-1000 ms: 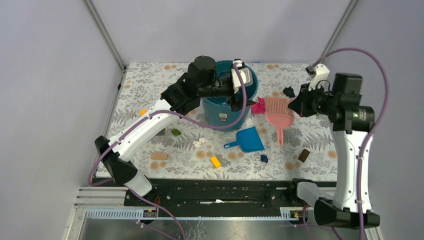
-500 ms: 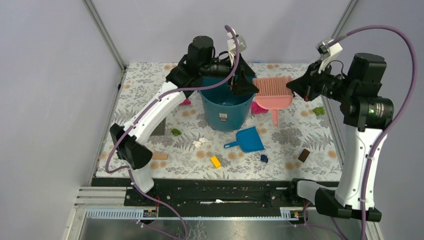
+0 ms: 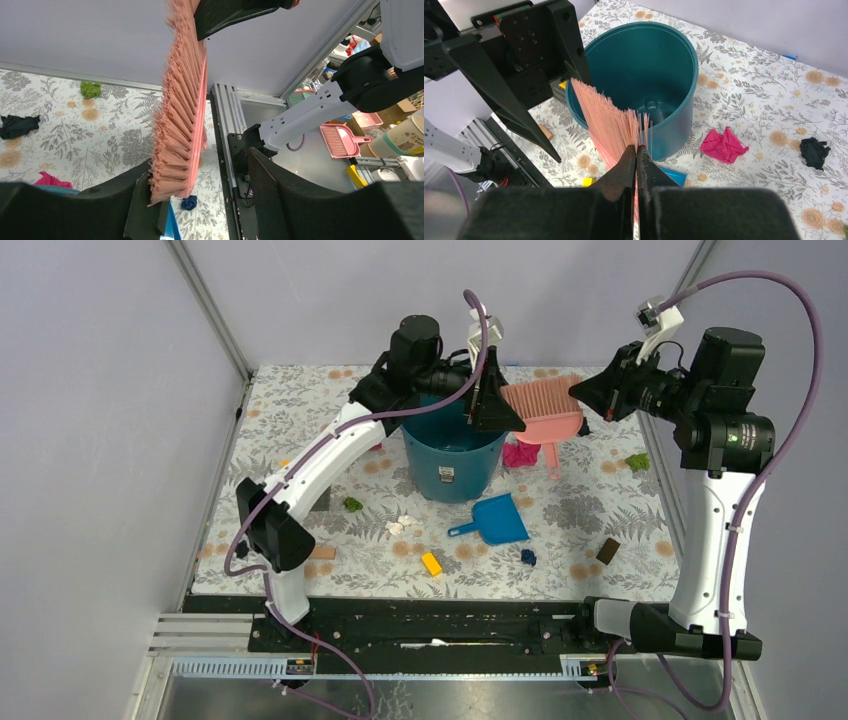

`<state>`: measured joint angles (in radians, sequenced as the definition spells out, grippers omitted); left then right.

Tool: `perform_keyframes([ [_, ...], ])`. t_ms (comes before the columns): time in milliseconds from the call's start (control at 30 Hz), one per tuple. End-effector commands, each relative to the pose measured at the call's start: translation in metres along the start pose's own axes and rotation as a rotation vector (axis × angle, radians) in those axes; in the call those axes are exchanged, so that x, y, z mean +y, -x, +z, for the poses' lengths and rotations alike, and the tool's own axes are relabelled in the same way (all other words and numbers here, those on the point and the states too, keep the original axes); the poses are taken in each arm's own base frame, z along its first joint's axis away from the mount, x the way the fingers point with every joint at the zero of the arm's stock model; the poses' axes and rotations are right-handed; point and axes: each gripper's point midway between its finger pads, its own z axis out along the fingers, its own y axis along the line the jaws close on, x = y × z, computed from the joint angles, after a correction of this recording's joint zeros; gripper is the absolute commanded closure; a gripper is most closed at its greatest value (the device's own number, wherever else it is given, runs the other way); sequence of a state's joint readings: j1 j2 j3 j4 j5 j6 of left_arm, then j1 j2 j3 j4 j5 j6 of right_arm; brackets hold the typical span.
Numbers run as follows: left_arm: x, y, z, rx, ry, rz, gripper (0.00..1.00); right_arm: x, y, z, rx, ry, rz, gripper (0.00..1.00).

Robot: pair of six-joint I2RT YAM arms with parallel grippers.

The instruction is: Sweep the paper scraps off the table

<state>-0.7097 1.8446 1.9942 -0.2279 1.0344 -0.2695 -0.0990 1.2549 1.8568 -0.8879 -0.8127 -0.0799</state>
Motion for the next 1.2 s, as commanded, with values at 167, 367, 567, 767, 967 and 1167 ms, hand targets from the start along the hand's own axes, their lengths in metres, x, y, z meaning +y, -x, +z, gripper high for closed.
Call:
perform_keyframes([
  [167,-0.001,0.019,0.011,-0.051,-0.096,0.020,0.53,0.006,0.028,0.004,-0.091,0.046,0.006,1.00],
  [367,0.003,0.021,0.012,-0.059,-0.103,0.012,0.75,-0.003,0.029,0.013,-0.089,0.043,0.028,1.00],
  [567,0.009,0.036,-0.005,-0.115,-0.088,-0.034,1.00,-0.013,0.030,0.021,-0.106,0.023,0.080,0.84],
  [767,0.010,0.060,-0.038,-0.198,-0.061,-0.074,1.00,-0.009,0.034,0.030,-0.117,0.092,0.154,0.13],
  [967,0.005,0.069,-0.062,-0.239,-0.023,-0.115,1.00,0.015,0.008,0.037,-0.065,0.328,0.175,0.14],
  [1167,0.006,0.075,-0.068,-0.264,-0.010,-0.134,1.00,0.019,-0.016,0.044,-0.016,0.433,0.243,0.22],
])
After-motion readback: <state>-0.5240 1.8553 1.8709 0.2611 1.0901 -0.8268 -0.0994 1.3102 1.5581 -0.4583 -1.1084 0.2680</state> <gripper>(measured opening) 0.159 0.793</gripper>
